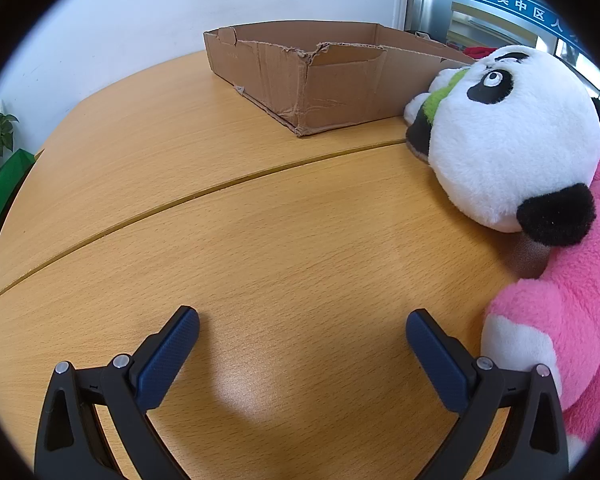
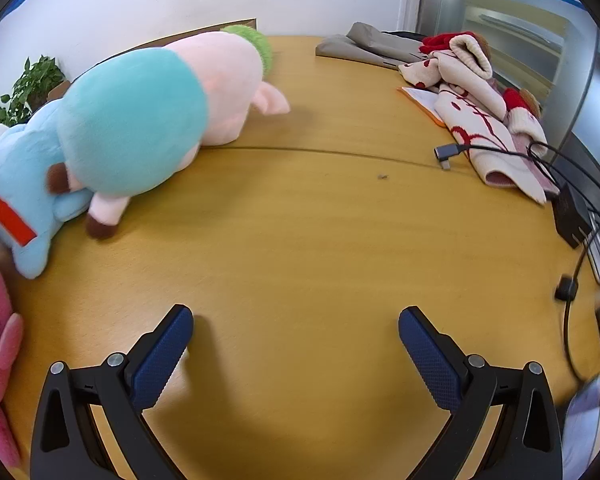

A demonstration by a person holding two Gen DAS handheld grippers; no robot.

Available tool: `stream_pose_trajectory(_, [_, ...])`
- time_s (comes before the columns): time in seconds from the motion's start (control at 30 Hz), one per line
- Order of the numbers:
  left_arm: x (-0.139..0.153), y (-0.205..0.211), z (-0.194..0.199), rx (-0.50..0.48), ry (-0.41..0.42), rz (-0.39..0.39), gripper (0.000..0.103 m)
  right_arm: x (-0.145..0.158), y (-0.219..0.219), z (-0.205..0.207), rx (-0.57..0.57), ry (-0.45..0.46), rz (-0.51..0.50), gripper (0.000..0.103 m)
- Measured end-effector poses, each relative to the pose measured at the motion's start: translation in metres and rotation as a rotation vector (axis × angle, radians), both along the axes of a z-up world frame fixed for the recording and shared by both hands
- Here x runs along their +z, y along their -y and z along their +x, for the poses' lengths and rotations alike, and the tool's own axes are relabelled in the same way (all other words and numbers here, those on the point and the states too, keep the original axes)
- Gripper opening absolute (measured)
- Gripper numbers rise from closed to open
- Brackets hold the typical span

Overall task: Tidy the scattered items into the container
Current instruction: 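Move both grippers toward the pink plush bear on the table, then close both grippers on the pink plush bear's body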

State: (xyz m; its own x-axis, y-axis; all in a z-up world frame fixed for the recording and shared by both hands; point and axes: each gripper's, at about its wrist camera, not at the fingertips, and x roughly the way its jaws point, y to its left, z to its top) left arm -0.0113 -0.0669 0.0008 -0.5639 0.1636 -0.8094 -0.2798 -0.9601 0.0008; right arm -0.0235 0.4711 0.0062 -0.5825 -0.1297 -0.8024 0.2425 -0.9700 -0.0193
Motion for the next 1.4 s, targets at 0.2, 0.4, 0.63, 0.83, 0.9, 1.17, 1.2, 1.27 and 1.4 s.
stream_pose_trajectory(0.2, [0.000,0.000,0.000,-0.002,0.000,0.000,0.103,0.000,0.023,0.034,0.005,-0.001,0.000,0.103])
stream_pose_trajectory(0.4, [0.001,-0.002,0.001,0.007,0.000,-0.001,0.103,-0.001,0.033,0.050,-0.066,0.001,0.000,0.103])
stream_pose_trajectory(0.63, [0.003,0.000,0.009,0.094,0.029,-0.010,0.103,0.000,0.037,0.055,-0.152,0.011,-0.002,0.103])
stream_pose_trajectory(0.83, [0.064,0.016,0.083,0.386,-0.061,-0.047,0.099,0.061,0.025,0.096,-0.149,-0.071,-0.213,0.101])
stream_pose_trajectory(0.9, [0.107,0.004,0.122,0.469,-0.143,0.030,0.099,0.094,0.028,0.109,-0.106,-0.117,-0.310,0.103])
stream_pose_trajectory(1.17, [0.098,-0.111,0.104,0.267,-0.083,0.455,0.102,0.116,0.124,0.107,0.165,-0.116,-0.387,0.103])
stream_pose_trajectory(1.2, [0.078,-0.134,0.089,0.258,-0.017,0.491,0.102,0.103,0.134,0.101,0.152,-0.071,-0.376,0.103])
stream_pose_trajectory(1.27, [0.045,-0.156,0.074,0.242,0.088,0.553,0.102,0.067,0.150,0.090,0.113,0.046,-0.347,0.103])
stream_pose_trajectory(1.4, [0.024,-0.168,0.059,0.198,0.123,0.560,0.103,0.036,0.142,0.076,0.021,0.138,-0.513,0.103])
